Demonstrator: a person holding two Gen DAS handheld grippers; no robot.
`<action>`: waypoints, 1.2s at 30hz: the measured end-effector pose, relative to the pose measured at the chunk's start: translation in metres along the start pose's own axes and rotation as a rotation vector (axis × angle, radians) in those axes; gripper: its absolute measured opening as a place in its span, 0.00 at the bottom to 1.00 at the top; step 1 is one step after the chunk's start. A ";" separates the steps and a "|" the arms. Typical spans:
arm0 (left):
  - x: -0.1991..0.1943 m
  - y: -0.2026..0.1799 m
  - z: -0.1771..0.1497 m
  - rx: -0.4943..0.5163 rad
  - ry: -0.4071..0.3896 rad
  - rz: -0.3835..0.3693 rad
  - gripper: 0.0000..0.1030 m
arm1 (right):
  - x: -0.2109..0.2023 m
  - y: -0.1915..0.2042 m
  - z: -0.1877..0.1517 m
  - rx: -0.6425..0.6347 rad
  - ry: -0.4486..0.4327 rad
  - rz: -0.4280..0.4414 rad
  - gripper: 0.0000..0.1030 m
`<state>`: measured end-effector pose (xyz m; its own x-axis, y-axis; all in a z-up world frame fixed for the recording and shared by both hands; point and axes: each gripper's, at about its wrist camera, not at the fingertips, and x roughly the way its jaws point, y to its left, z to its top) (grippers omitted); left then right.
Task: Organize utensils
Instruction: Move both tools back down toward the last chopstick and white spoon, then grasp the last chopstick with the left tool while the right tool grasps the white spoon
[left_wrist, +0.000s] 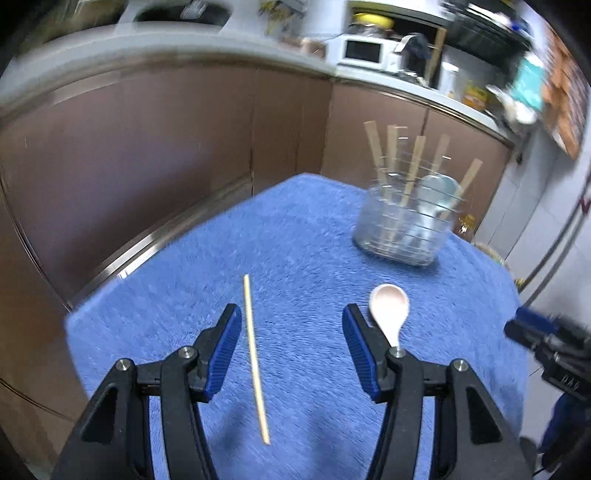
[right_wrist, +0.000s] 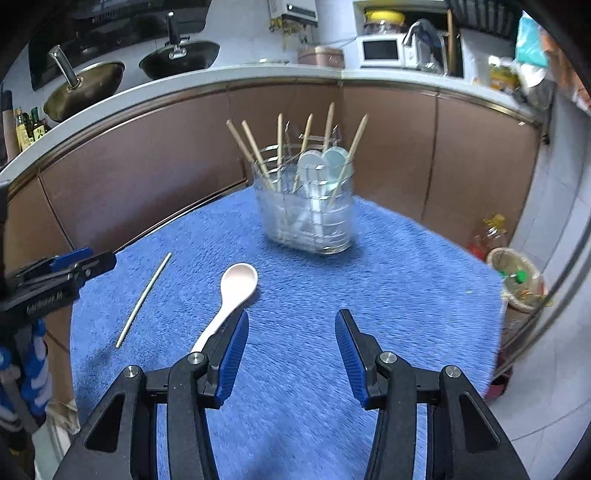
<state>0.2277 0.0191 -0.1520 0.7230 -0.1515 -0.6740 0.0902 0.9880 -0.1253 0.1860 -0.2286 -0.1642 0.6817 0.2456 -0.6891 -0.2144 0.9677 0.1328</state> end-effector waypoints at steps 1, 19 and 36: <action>0.008 0.011 0.003 -0.025 0.019 -0.022 0.53 | 0.008 -0.001 0.002 0.007 0.013 0.019 0.45; 0.121 0.060 0.030 -0.134 0.321 -0.191 0.31 | 0.136 -0.010 0.039 0.131 0.232 0.270 0.42; 0.119 0.039 0.023 -0.101 0.317 -0.179 0.01 | 0.139 0.022 0.048 -0.001 0.256 0.249 0.06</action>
<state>0.3330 0.0401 -0.2204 0.4524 -0.3386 -0.8250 0.1160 0.9396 -0.3220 0.3095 -0.1704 -0.2227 0.4107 0.4518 -0.7920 -0.3528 0.8797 0.3188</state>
